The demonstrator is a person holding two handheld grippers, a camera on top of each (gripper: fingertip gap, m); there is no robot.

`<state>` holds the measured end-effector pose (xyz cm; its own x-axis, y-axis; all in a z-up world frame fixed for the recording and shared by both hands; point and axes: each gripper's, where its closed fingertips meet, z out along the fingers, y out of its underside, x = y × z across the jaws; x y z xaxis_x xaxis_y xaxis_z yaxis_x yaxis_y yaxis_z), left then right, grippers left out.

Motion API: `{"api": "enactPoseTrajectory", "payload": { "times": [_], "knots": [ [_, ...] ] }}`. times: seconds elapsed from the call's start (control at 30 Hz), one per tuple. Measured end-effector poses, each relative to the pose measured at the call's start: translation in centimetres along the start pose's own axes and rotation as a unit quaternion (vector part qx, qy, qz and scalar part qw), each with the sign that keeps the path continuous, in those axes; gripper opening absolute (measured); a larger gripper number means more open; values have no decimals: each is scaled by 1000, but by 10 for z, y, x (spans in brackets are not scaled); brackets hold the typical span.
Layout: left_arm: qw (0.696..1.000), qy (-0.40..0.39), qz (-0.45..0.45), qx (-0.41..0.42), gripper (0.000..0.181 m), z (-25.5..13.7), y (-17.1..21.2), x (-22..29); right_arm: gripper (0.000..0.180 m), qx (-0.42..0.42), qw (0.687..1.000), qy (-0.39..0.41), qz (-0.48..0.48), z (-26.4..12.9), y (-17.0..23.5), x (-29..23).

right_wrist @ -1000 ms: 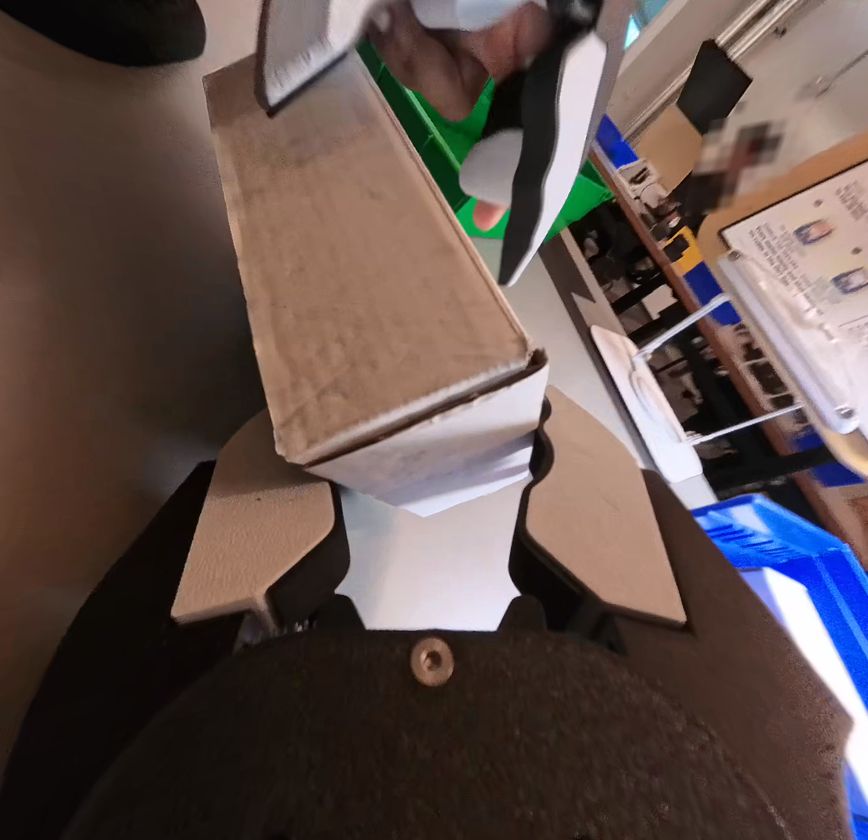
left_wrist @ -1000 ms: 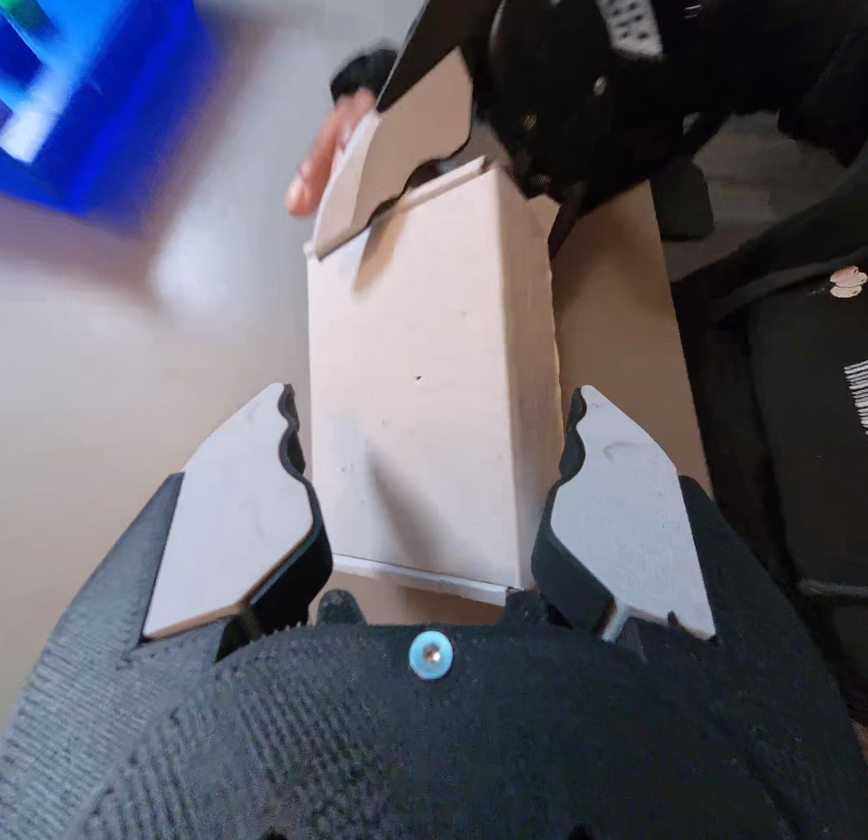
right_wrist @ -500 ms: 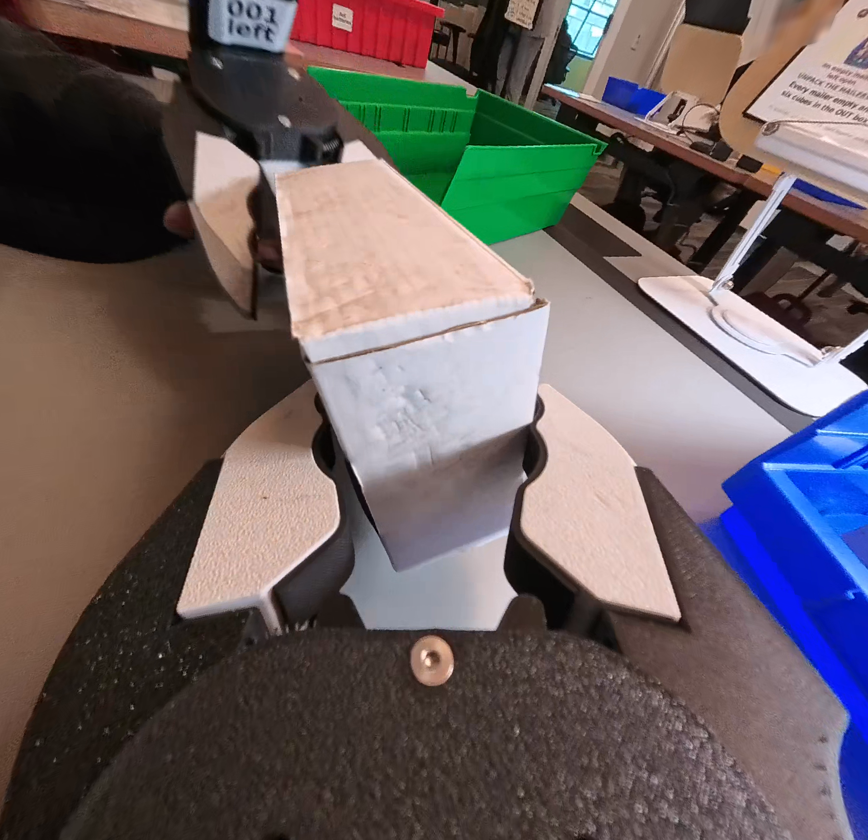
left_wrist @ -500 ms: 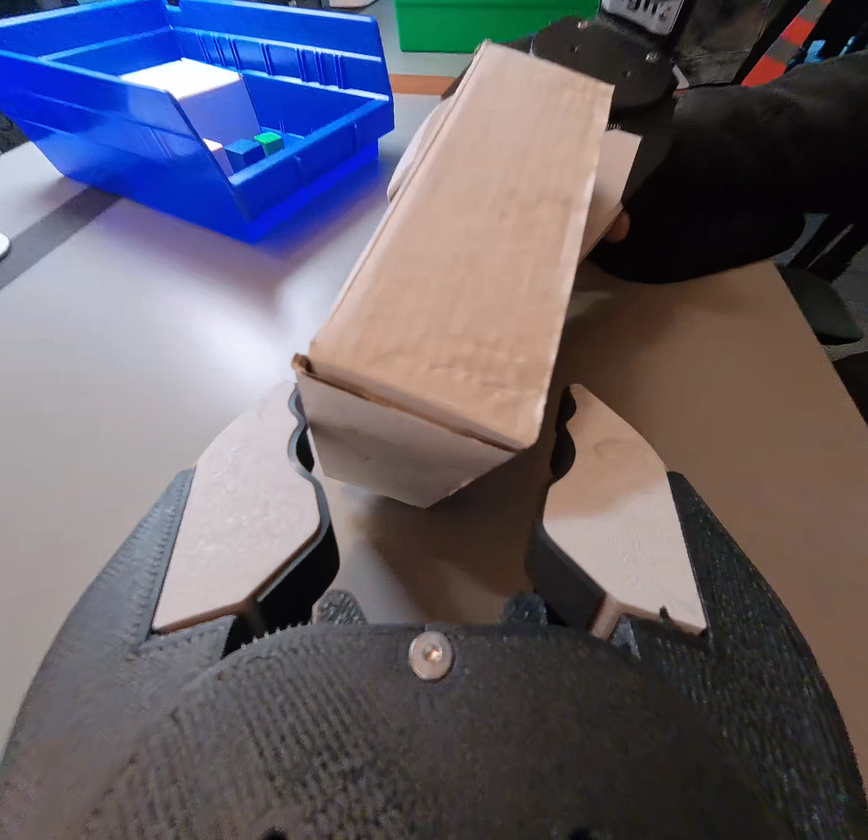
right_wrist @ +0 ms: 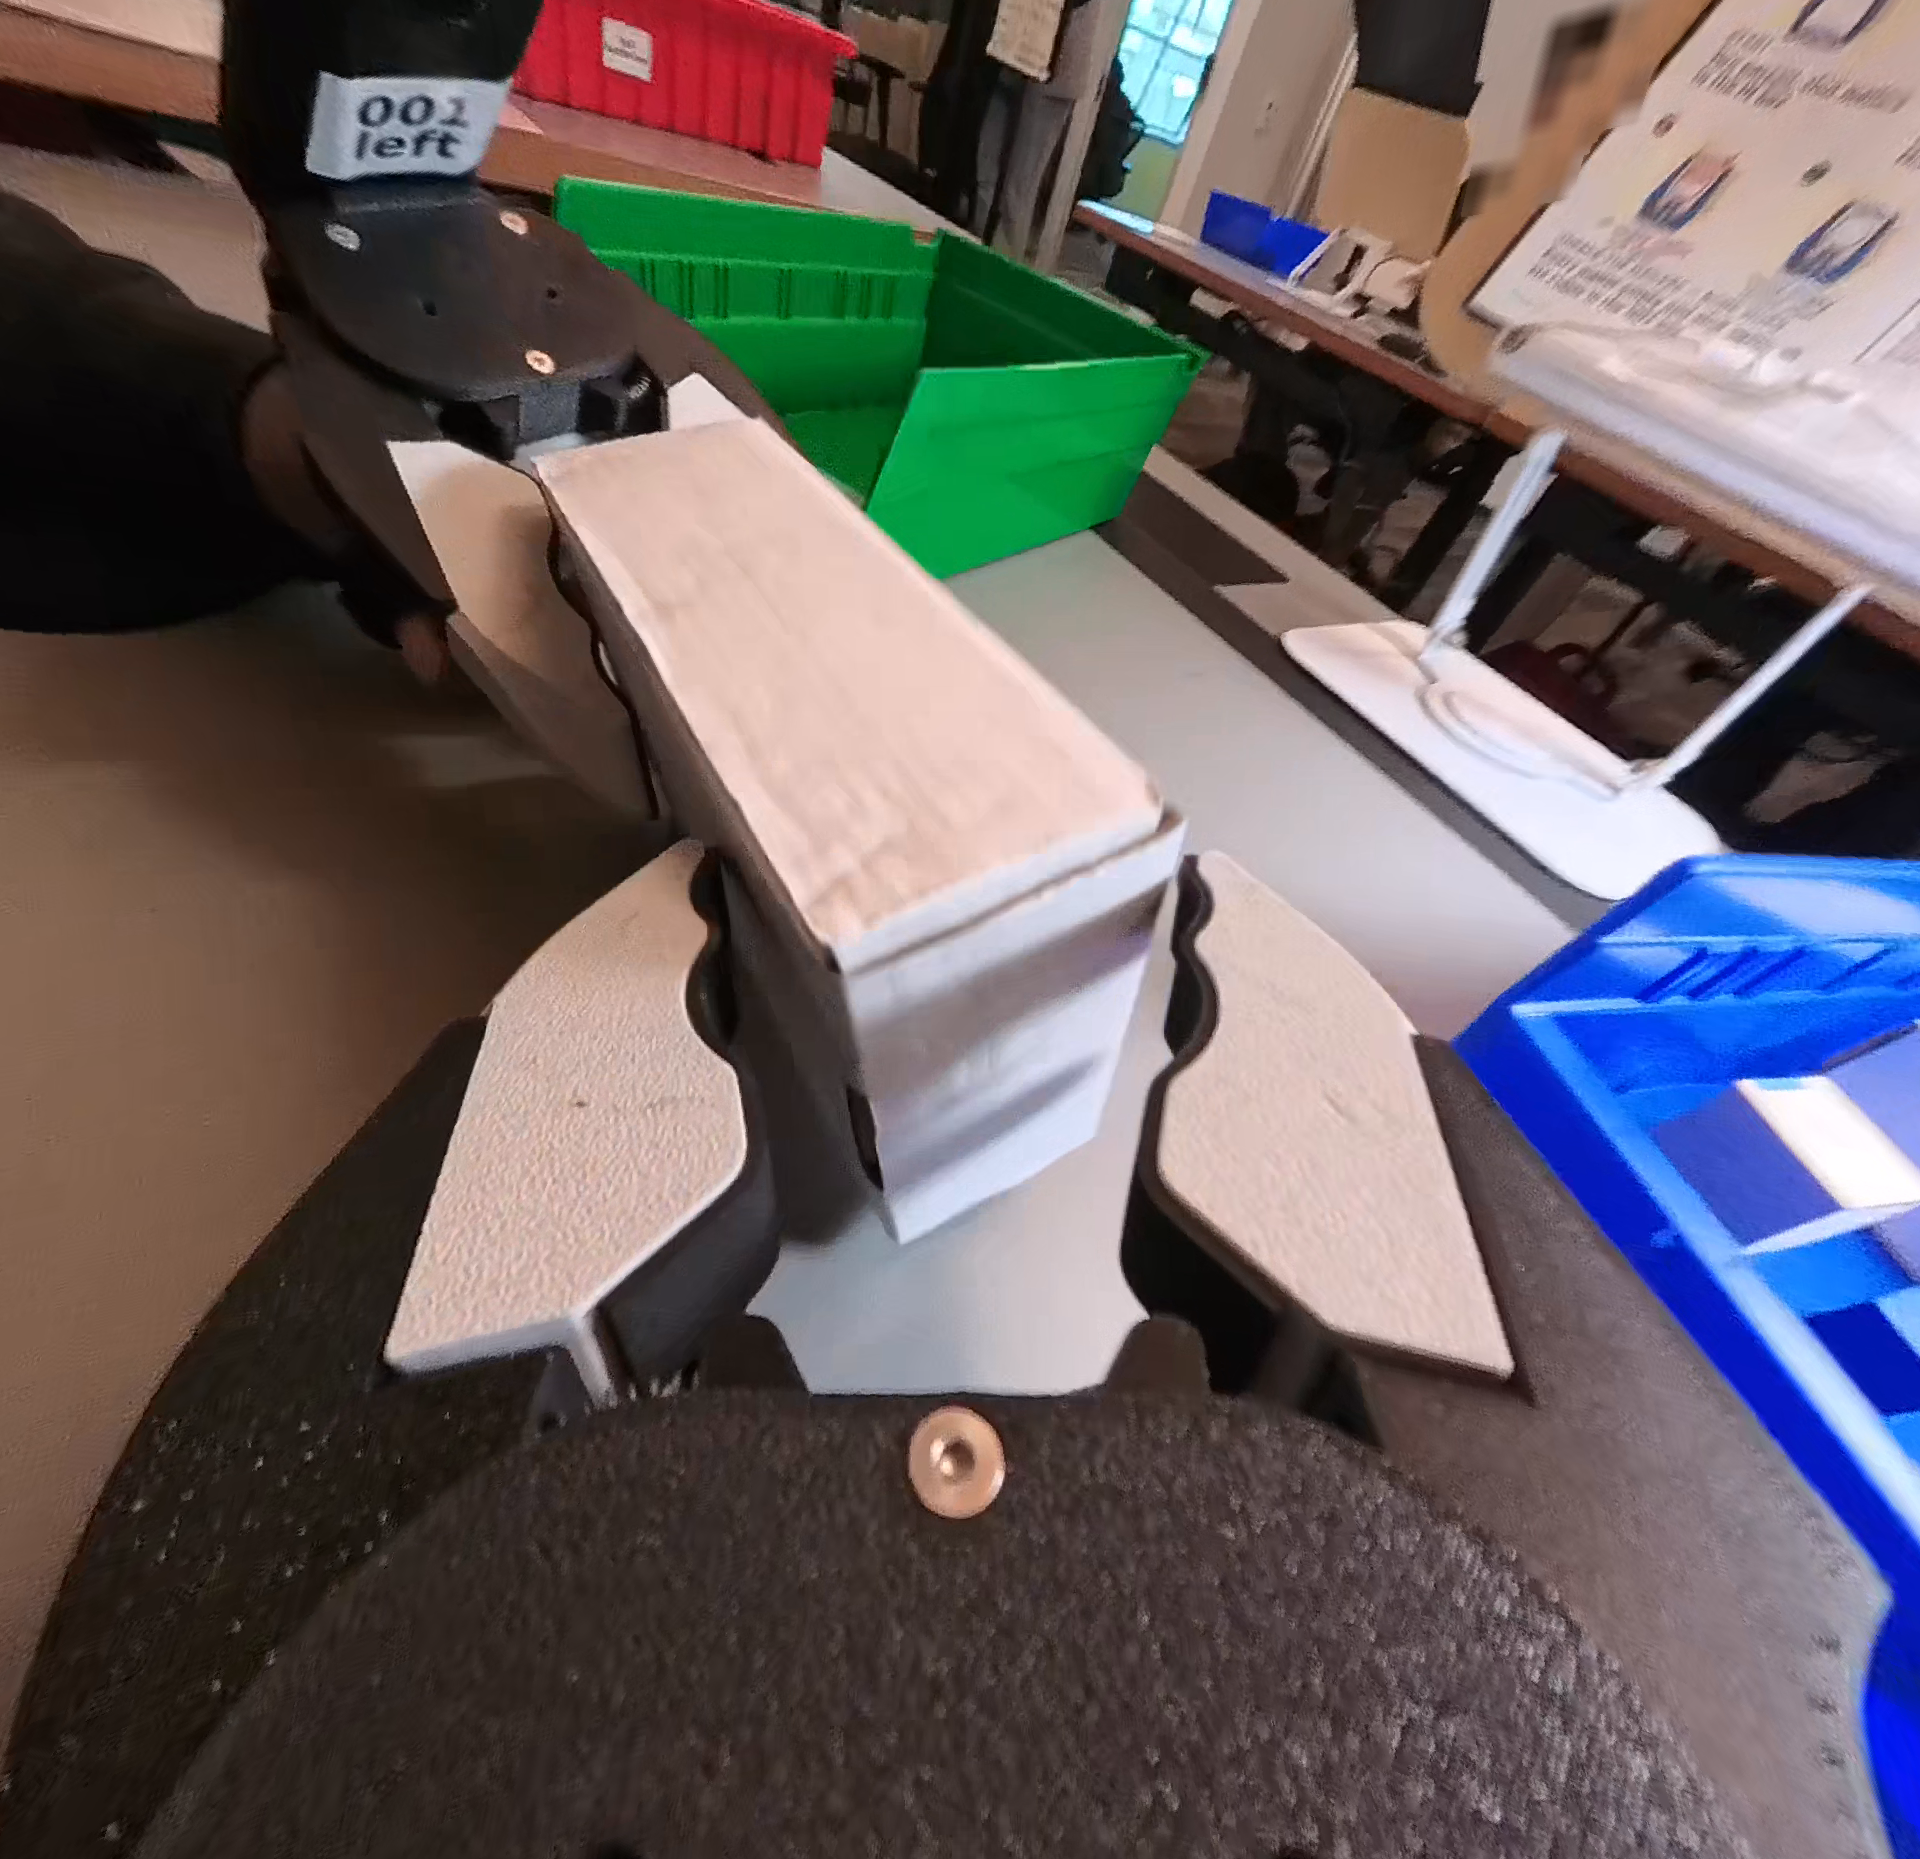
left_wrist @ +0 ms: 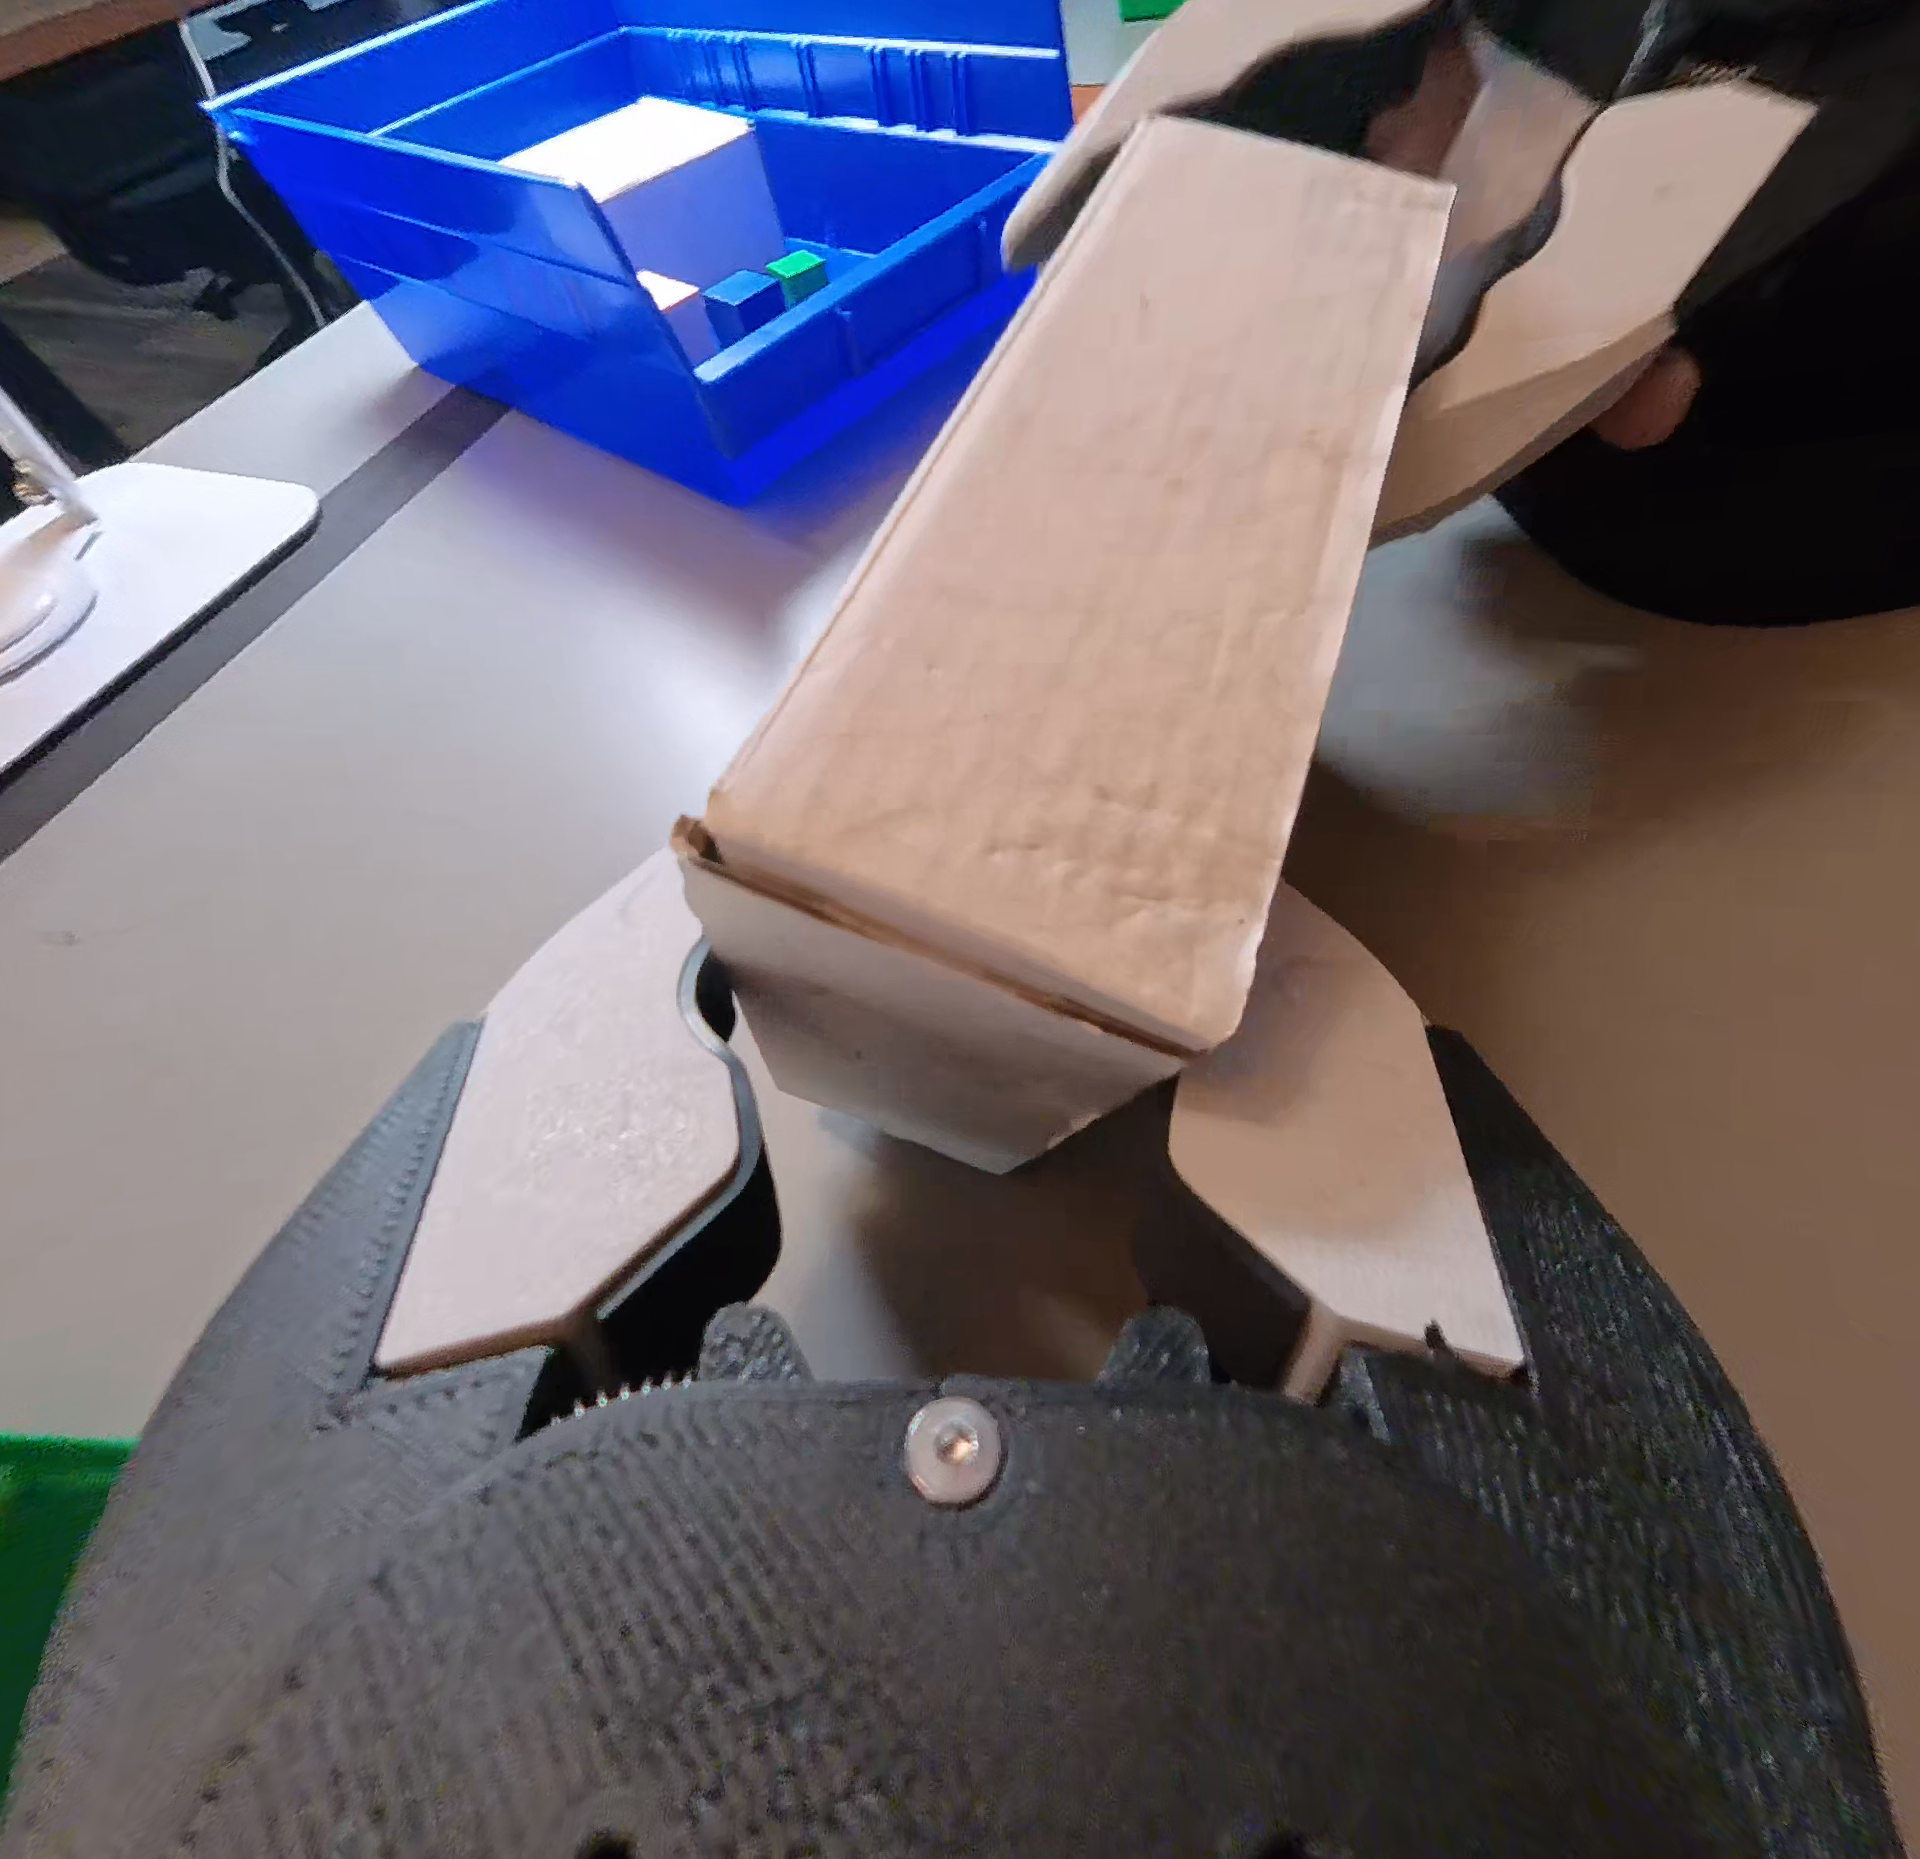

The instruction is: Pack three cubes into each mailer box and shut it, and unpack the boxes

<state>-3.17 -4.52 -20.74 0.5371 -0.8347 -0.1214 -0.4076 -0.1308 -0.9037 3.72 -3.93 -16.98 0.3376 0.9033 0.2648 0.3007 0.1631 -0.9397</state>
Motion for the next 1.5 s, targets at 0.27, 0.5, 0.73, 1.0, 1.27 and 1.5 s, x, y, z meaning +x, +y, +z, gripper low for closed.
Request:
{"api": "enactPoseTrajectory", "payload": {
  "times": [0.27,0.5,0.73,1.0,1.27,1.5],
  "knots": [
    [999,-24,4,-41,80,5,9,-2,61,-47,984,55,-160,-6,-33,-2],
    [999,-24,15,-29,78,4,5,-1,48,-117,945,78,-295,7,-44,-10],
    [1000,-9,23,-11,75,-7,-6,0,37,-141,917,89,-361,9,-50,-10],
    [997,-24,74,-9,73,-20,-14,2,29,-128,890,133,-416,16,-57,-10],
    [988,-23,150,0,72,-24,-14,15,3,-143,877,92,-449,27,-59,-16],
    [957,-65,281,4,73,-23,-6,6,2,-225,906,-34,-357,18,-61,-26]
  ]
}}
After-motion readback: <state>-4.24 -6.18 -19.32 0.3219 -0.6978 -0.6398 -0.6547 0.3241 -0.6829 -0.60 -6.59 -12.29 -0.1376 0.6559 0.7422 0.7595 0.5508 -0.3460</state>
